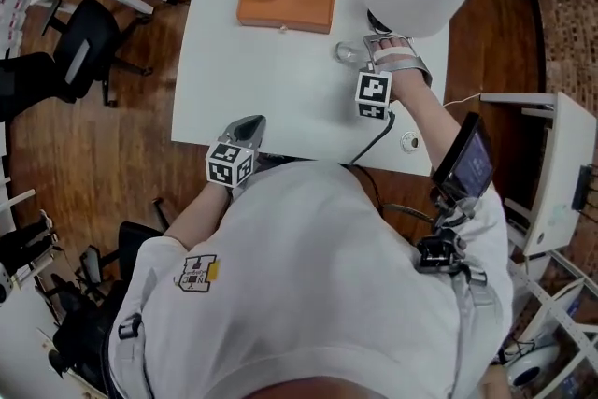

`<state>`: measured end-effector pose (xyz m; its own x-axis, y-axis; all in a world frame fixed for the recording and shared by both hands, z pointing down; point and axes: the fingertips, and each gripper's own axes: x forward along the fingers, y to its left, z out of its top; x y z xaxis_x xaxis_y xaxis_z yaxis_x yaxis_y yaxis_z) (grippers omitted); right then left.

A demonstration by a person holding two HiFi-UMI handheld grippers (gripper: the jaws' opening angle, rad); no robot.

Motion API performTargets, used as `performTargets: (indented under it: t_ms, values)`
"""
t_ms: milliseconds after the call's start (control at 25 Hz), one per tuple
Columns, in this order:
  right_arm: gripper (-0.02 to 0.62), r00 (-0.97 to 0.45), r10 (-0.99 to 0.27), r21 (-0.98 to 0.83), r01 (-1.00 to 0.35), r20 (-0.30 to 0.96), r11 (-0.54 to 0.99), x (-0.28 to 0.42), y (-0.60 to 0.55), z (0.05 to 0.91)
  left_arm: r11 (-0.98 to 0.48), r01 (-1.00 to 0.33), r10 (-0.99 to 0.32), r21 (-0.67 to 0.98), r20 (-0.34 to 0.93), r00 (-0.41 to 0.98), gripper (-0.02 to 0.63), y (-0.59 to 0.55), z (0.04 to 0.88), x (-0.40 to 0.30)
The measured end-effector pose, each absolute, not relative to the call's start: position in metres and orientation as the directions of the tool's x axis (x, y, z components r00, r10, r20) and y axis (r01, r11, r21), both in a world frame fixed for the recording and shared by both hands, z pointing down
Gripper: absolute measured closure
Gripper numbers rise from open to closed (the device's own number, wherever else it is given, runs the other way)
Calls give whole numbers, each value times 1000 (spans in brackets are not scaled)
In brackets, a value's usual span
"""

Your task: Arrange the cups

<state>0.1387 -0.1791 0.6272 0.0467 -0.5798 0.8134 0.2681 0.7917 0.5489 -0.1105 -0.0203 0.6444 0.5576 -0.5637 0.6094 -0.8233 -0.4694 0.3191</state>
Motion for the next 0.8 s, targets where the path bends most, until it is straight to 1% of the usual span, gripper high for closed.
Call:
performTargets:
  t_ms: [160,240,320,440,600,640,680,800]
  values:
    - [302,154,-600,405,606,785,685,120,-174,622,-454,-823,-579,342,589,564,606,-25,643,-112]
    - [299,190,-619,324,716,762,619,107,-172,620,-443,-826,-589,348,582,561,606,-26,643,-116]
    - [299,231,-637,255,776,735,576,98,-170,623,-427,-832,-601,355,575,554,606,-27,642,-122]
    - [295,284,-657,214,793,698,571,93,-173,628,-401,-839,-620,367,566,544,606,-28,642,-131]
    - [277,290,-660,269,745,693,611,88,-180,638,-375,-846,-632,379,563,533,606,-24,645,-140]
    - [264,285,-660,284,734,695,616,86,-181,639,-373,-846,-633,380,563,532,606,-23,645,-142]
    - [229,283,-660,295,725,696,623,84,-182,638,-373,-846,-633,380,563,532,606,-23,646,-143]
    - [173,272,-649,338,677,711,653,79,-186,635,-381,-843,-627,380,563,537,606,-23,646,-145]
